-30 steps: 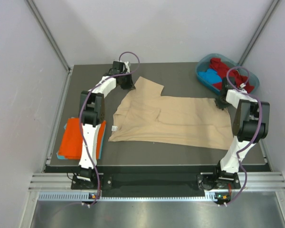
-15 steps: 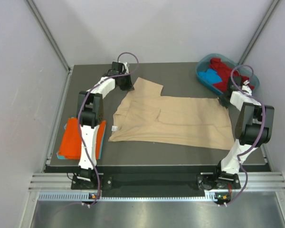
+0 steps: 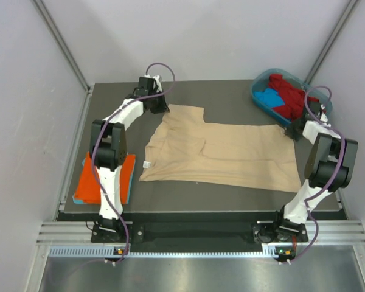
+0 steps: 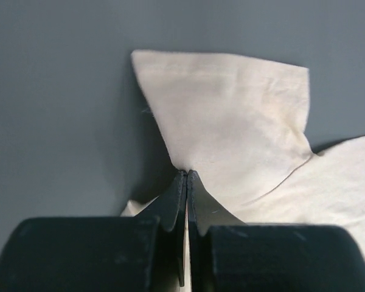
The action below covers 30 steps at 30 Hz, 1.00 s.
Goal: Fold and stack the t-shirts
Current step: Fold the tshirt
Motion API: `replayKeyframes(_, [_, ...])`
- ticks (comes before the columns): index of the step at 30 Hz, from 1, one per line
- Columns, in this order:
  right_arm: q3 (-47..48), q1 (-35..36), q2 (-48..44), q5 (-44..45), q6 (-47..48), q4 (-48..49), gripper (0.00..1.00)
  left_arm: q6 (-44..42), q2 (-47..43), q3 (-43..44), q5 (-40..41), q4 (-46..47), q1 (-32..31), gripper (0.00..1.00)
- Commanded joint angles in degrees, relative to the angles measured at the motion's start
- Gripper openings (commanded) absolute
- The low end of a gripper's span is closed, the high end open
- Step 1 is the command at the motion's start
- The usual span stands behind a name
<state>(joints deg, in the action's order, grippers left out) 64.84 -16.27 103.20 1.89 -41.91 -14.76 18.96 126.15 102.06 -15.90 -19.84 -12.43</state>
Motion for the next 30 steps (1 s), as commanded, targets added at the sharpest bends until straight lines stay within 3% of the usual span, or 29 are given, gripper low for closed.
replayKeyframes(1, [-0.1,-2.4,-3.8,-3.1,3.1,3.1,0.00,-0.6,-7.2,-2.3,2.3,3.8,-0.1,0.00])
replayKeyframes(15, [-0.4,-6.9,-5.7,-11.6,8.2,0.9,0.00,0.1,-18.1,-16.6,5.7,7.7,-0.3,0.00])
replayKeyframes(30, [-0.9,-10.6,-10.1,-7.9,11.9,-9.9,0.00,-1.9,-31.1,-28.4,8.6,5.2,-1.5,0.00])
